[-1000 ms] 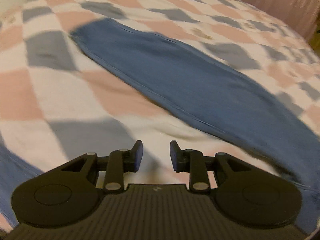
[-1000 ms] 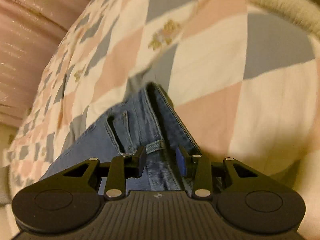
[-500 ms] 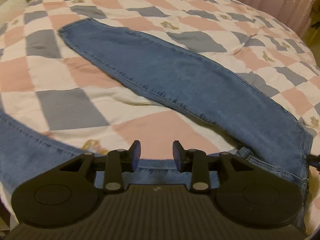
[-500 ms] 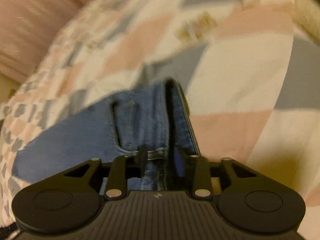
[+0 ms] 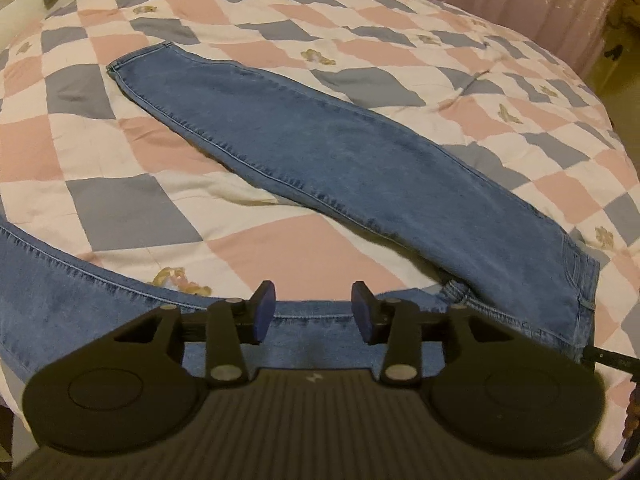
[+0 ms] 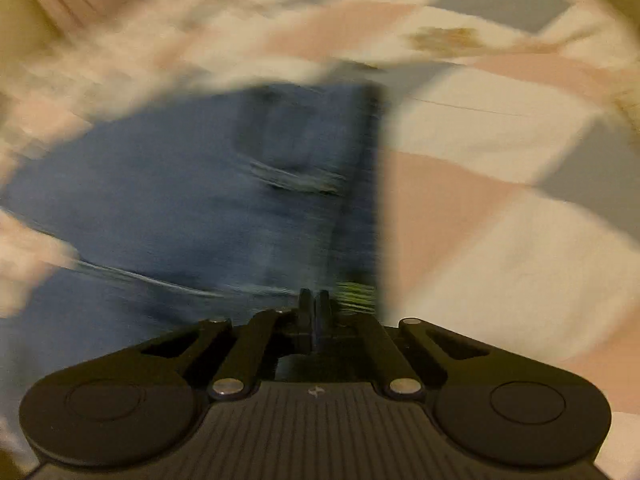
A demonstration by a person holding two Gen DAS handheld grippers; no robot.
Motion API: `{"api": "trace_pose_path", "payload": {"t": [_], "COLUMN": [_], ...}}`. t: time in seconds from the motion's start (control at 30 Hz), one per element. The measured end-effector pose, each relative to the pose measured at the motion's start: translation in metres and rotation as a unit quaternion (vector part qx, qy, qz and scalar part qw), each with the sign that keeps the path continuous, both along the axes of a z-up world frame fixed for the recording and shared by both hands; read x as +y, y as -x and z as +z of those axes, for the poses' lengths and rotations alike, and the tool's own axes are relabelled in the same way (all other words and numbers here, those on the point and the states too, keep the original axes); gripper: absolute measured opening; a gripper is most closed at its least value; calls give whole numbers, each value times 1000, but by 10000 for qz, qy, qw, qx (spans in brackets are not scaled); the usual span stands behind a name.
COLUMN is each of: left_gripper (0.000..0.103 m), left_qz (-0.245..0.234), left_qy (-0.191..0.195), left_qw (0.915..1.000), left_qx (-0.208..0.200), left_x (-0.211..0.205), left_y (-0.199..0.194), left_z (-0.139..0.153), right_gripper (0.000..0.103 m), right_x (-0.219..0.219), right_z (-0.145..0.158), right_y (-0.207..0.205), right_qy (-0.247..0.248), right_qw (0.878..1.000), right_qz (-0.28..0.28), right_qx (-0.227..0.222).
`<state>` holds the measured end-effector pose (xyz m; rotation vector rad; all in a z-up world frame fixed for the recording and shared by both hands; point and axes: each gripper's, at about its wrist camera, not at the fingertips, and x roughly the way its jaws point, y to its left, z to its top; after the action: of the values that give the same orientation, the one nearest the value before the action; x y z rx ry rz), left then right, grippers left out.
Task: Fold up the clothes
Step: 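Release the jeans and pull both tools back from the bed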
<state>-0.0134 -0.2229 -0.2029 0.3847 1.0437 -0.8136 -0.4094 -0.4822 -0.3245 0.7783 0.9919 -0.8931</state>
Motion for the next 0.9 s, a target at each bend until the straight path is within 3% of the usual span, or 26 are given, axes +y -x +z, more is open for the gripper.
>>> {"api": "trace_pose_path", "payload": {"t": [0.13, 0.23, 0.33, 0.47, 0.6, 0.77, 0.9], "left_gripper": [37, 39, 47, 51, 64, 65, 78], "left_qz": [31, -42, -463, -1045, -1468, -1799, -1891], "left_qy": [-116, -292, -419, -376, -322, -203, -184], "left_qw": [9999, 9996, 9978, 9926, 9855, 9787, 9749], "left_qx": [31, 15, -229, -486, -783, -968, -1160], "left_x": [8, 16, 24, 38, 63, 107, 147], "left_y": [1, 4, 16, 33, 43, 41, 33], "left_z": [-1, 2, 14, 38, 65, 96, 113], "right_gripper": [1, 16, 25, 47, 56, 71, 81], "right_x": [7, 30, 64, 120, 174, 235, 283], "right_z": [18, 49, 80, 111, 133, 161, 181], "right_y": [-2, -6, -8, -17, -39, -73, -98], "right_qy": [97, 357, 395, 364, 218, 379, 449], "right_qw": [9997, 9989, 9981, 9971, 9963, 9942, 9922], "right_qz": [-217, -298, -415, -567, -701, -797, -933], "right_qx": [19, -10, -247, -342, -446, -612, -692]}}
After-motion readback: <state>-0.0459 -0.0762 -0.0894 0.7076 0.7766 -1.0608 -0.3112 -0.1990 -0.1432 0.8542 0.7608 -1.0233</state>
